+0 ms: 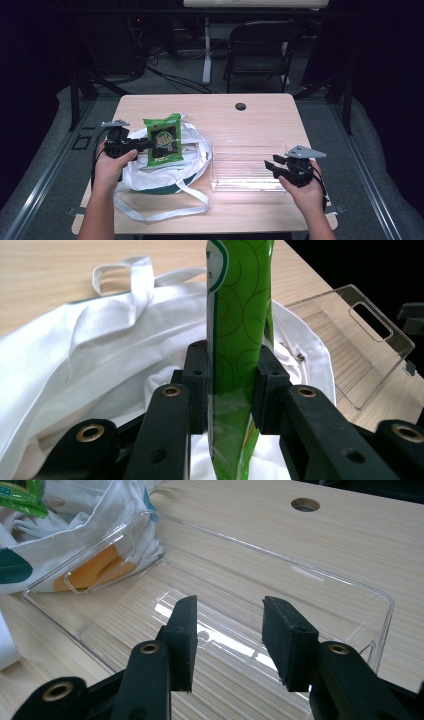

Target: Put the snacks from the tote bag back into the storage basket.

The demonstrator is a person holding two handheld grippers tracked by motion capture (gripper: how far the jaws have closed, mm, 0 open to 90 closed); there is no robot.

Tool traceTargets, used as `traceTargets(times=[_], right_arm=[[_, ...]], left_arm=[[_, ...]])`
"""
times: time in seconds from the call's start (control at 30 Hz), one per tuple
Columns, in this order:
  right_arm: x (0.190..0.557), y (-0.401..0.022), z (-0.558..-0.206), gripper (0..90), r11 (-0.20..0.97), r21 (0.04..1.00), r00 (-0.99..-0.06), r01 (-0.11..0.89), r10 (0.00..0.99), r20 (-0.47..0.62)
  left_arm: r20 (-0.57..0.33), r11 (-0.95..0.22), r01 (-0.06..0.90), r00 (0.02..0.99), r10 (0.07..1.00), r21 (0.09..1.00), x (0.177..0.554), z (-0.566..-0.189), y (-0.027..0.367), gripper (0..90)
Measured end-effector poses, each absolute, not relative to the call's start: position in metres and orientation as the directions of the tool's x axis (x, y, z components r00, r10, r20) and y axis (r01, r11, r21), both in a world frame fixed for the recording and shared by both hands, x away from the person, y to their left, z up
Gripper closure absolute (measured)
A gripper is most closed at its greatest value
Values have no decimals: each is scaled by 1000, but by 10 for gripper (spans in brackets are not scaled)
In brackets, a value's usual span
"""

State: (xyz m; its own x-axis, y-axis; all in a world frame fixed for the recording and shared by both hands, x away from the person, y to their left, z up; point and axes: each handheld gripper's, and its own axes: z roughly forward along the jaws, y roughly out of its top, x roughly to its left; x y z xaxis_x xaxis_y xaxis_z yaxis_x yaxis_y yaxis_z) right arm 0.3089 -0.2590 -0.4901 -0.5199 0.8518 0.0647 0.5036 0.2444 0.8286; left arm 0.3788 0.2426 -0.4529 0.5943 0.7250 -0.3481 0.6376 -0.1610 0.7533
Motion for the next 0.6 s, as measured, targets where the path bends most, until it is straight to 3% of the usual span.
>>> traceTargets(times=[0.6], right_arm=[[315,-253,-484,648,324,810,-584,488,812,27]], left_arm=[[-281,-176,513,690,667,840,370,-444,208,732]])
